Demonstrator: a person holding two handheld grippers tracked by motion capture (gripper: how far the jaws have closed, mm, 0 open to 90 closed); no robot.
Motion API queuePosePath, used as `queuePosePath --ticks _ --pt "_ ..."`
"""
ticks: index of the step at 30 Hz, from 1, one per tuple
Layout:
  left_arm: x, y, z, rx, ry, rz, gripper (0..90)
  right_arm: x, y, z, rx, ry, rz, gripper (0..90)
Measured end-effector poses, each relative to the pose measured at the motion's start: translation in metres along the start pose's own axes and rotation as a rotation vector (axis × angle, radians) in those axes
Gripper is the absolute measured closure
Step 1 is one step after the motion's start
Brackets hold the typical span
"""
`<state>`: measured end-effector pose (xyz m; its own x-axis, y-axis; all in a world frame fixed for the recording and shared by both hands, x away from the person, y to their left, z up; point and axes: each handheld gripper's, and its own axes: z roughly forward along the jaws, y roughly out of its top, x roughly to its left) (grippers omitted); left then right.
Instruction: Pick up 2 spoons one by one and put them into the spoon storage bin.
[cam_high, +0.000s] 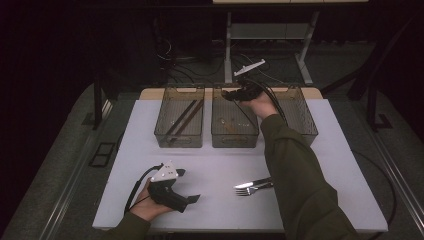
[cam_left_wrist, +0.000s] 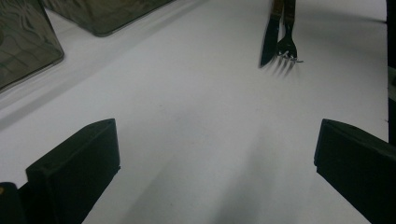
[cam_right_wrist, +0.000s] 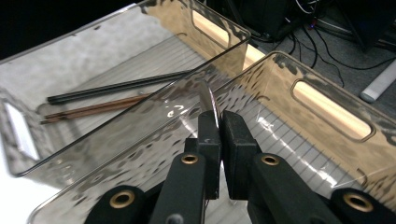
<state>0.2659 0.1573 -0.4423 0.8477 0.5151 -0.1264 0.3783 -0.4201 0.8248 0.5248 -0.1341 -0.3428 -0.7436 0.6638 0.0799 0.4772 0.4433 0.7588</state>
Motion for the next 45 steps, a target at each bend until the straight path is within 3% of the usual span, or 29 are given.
queuePosePath --ticks 6,7,8,9,13,18,28,34,36,41,45 --pt "0.001 -0.001 -0.002 0.000 0.002 0.006 0.0 -0.008 -0.004 0.016 0.019 -0.006 0.026 85.2" --pt "0.001 -0.001 -0.002 0.000 0.003 0.004 0.0 -0.009 -0.005 0.018 0.027 -0.008 0.025 82.7" --pt "0.001 -0.001 -0.002 0.000 0.001 0.007 0.0 -0.009 -0.007 0.020 0.035 -0.014 0.032 68.9" --pt "0.001 -0.001 -0.002 0.001 0.000 0.007 0.0 -0.009 -0.009 0.022 0.042 -0.018 0.038 61.0" --pt "0.001 -0.001 -0.001 0.002 0.000 0.008 0.0 -0.007 -0.012 0.019 0.045 -0.020 0.041 50.7" --pt "0.000 -0.001 0.000 0.003 -0.002 0.000 0.0 -0.003 -0.016 0.004 0.014 -0.009 0.050 46.2" --pt "-0.001 0.000 0.002 0.008 0.006 -0.002 0.0 0.006 -0.043 -0.037 -0.043 0.011 0.052 43.5" --pt "-0.002 0.000 0.002 0.009 0.006 -0.004 0.0 0.018 -0.062 -0.058 -0.039 0.009 0.038 44.0" --pt "-0.002 -0.001 0.002 0.007 0.008 -0.010 0.0 0.021 -0.070 -0.066 -0.041 0.011 0.049 48.5" --pt "0.000 -0.001 0.000 0.016 0.012 0.000 0.0 0.029 -0.095 -0.083 -0.033 0.023 0.026 59.2" --pt "0.001 -0.001 0.000 0.015 0.014 -0.001 0.0 0.035 -0.116 -0.095 -0.024 0.030 0.047 70.6"
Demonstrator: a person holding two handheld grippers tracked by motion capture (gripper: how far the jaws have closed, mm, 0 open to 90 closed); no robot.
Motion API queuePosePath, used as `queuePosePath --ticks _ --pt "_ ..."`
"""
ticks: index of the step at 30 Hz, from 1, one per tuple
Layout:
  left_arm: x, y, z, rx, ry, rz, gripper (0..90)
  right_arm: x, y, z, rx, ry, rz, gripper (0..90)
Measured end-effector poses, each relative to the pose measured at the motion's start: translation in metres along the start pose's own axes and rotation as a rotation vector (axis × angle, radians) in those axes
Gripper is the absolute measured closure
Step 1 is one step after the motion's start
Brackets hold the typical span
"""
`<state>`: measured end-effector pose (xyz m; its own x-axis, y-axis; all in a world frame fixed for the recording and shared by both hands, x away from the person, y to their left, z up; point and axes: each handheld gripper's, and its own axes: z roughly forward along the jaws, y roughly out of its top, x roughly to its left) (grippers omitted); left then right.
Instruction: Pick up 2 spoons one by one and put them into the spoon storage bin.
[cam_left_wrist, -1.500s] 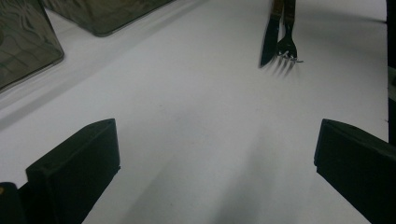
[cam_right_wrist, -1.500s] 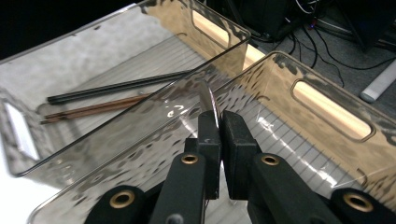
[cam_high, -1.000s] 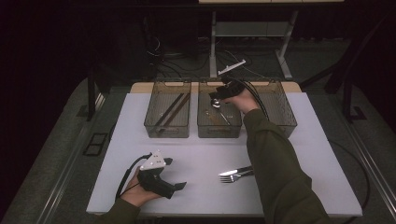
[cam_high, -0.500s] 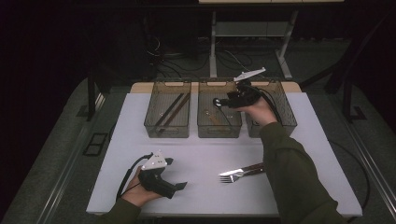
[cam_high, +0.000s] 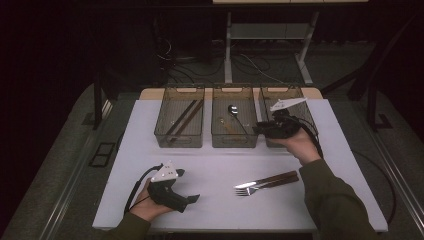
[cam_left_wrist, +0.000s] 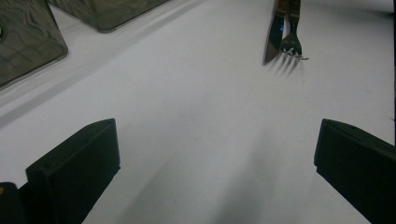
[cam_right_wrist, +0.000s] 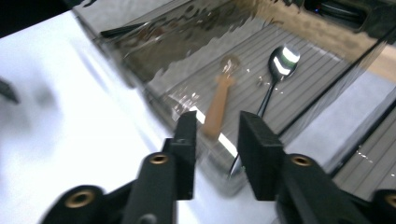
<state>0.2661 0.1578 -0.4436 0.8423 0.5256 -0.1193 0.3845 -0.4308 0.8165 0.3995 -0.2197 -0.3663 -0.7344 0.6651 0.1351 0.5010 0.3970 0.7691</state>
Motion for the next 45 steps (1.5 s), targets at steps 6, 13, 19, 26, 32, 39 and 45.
queuePosePath --ticks 6,13,19,26,32,39,45 --pt "0.000 0.000 0.000 0.001 0.001 0.003 0.0 0.004 -0.027 -0.014 0.009 -0.009 0.004 80.9" --pt "0.001 0.001 0.001 0.002 0.005 0.006 0.0 0.005 -0.057 -0.026 0.046 -0.005 -0.004 89.2" --pt "0.001 0.001 0.001 0.002 0.009 0.006 0.0 -0.002 -0.079 -0.037 0.074 -0.021 0.009 89.2" --pt "0.001 0.000 0.001 0.008 0.008 0.006 0.0 -0.008 -0.098 -0.045 0.108 -0.044 0.025 89.2" --pt "0.001 0.000 0.001 0.003 0.010 0.001 0.0 -0.012 -0.114 -0.052 0.145 -0.065 0.032 89.2" --pt "0.001 0.000 0.001 0.011 0.009 0.013 0.0 -0.017 -0.126 -0.050 0.192 -0.065 0.055 89.2" --pt "0.000 0.001 0.002 0.008 0.005 0.012 0.0 -0.016 -0.127 -0.042 0.219 -0.072 0.039 89.2"
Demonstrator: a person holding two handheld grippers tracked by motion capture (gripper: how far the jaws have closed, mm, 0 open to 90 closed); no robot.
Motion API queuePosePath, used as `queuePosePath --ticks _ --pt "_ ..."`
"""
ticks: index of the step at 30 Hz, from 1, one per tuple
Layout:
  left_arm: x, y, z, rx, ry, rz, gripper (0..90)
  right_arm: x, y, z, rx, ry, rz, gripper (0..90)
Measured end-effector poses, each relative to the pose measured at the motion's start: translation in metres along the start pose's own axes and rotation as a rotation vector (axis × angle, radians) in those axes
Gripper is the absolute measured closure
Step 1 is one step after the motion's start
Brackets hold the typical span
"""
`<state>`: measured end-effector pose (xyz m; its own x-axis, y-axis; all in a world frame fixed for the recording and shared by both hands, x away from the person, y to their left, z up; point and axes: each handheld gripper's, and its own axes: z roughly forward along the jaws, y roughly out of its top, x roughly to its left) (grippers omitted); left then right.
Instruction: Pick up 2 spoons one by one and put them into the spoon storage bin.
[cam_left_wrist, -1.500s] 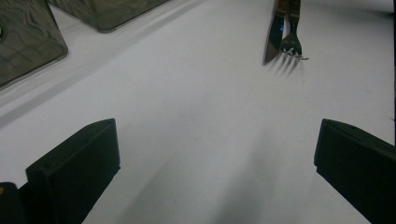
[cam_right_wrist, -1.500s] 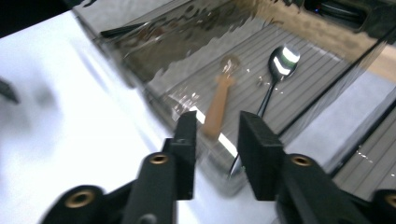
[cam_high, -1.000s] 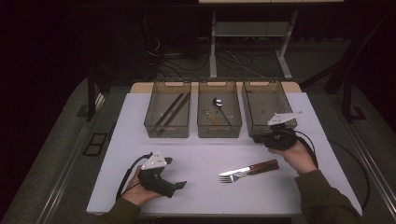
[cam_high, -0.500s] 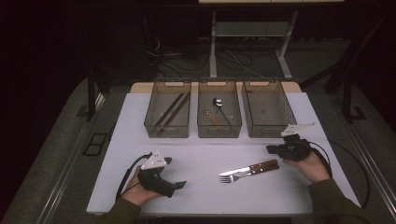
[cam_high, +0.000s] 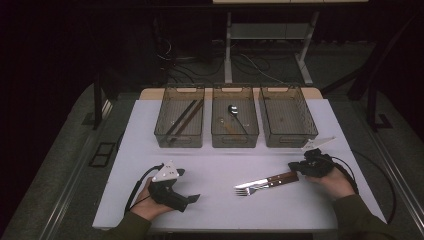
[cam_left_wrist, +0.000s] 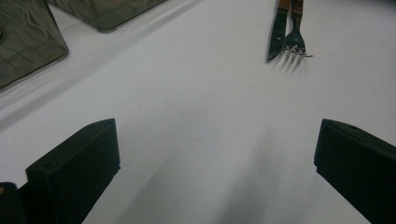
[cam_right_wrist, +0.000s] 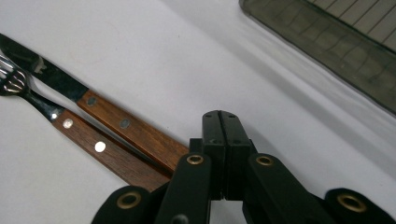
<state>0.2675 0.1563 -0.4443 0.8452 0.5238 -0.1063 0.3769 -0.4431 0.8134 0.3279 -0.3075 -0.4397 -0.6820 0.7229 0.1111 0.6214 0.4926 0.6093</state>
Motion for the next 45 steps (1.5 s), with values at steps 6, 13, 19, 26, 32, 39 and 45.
queuePosePath --ticks 6,13,19,26,32,39,45 --pt "0.000 0.000 0.000 0.001 -0.002 0.001 0.0 0.000 -0.001 0.001 0.010 0.000 0.000 89.2" --pt "0.000 0.000 0.000 -0.001 -0.003 0.003 0.0 0.004 -0.005 -0.003 0.019 0.013 -0.013 89.2" --pt "0.000 0.000 0.000 0.004 -0.005 0.008 0.0 0.009 -0.013 -0.009 0.023 0.028 -0.032 89.2" --pt "-0.002 0.001 0.001 0.006 -0.008 0.009 0.0 0.017 -0.017 -0.012 0.028 0.052 -0.054 89.2" --pt "-0.002 0.001 0.001 0.006 -0.009 0.008 0.0 0.024 -0.014 -0.011 0.033 0.070 -0.077 89.2" --pt "-0.002 0.001 0.001 0.006 -0.011 0.011 0.0 0.033 -0.012 -0.011 0.046 0.096 -0.099 89.2" --pt "-0.003 0.001 0.001 0.005 -0.010 0.013 0.0 0.034 -0.012 -0.011 0.050 0.096 -0.107 89.2"
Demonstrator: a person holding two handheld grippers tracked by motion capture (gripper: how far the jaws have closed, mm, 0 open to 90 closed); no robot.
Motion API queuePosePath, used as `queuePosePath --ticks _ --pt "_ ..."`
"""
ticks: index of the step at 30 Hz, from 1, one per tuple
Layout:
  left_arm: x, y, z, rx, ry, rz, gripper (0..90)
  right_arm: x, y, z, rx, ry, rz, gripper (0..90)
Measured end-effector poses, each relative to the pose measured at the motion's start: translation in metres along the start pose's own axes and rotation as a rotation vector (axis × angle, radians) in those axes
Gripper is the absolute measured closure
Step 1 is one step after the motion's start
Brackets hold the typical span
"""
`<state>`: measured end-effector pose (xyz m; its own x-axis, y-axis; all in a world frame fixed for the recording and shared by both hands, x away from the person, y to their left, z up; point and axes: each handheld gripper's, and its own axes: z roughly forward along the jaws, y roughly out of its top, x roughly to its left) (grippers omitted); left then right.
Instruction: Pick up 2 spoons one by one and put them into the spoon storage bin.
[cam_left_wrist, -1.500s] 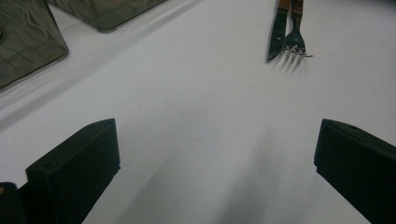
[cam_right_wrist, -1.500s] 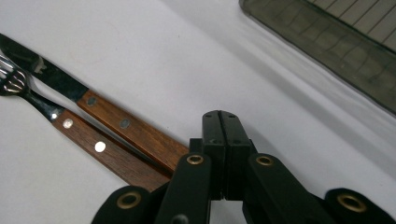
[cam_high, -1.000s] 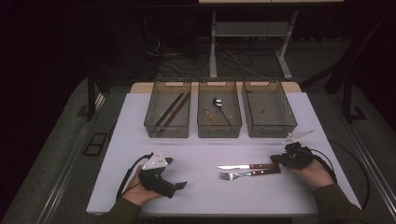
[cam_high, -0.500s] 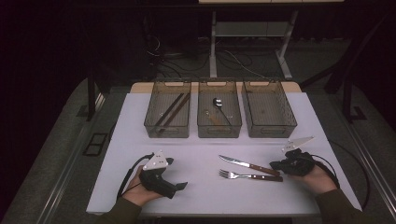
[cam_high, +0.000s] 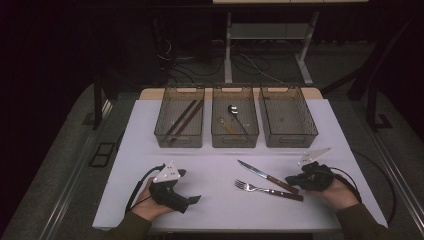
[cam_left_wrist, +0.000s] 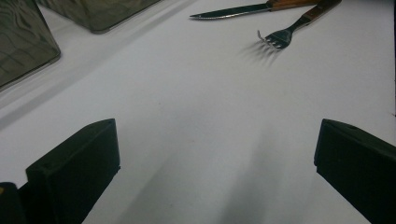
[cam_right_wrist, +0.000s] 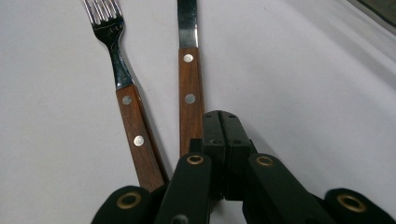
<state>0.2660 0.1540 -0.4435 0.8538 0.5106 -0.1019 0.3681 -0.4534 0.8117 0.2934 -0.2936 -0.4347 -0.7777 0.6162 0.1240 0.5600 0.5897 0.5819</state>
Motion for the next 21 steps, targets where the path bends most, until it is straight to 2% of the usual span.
queuePosePath --ticks 4,5,8,15,21 --pt "0.000 0.000 0.000 0.001 -0.001 -0.001 0.0 -0.001 0.002 -0.006 -0.049 -0.009 0.030 78.5" --pt "0.000 0.000 0.000 0.001 -0.001 -0.001 0.0 -0.001 0.003 -0.008 -0.070 -0.002 0.038 74.5" --pt "0.000 0.000 0.001 0.001 -0.001 -0.002 0.0 0.002 0.007 -0.008 -0.106 0.018 0.051 70.2" --pt "-0.001 0.000 0.001 0.003 -0.001 -0.001 0.0 0.015 0.020 0.012 -0.098 0.028 -0.013 69.6" --pt "-0.001 0.000 0.001 0.004 -0.002 0.001 0.0 0.015 0.026 0.025 -0.079 0.021 -0.030 69.4"
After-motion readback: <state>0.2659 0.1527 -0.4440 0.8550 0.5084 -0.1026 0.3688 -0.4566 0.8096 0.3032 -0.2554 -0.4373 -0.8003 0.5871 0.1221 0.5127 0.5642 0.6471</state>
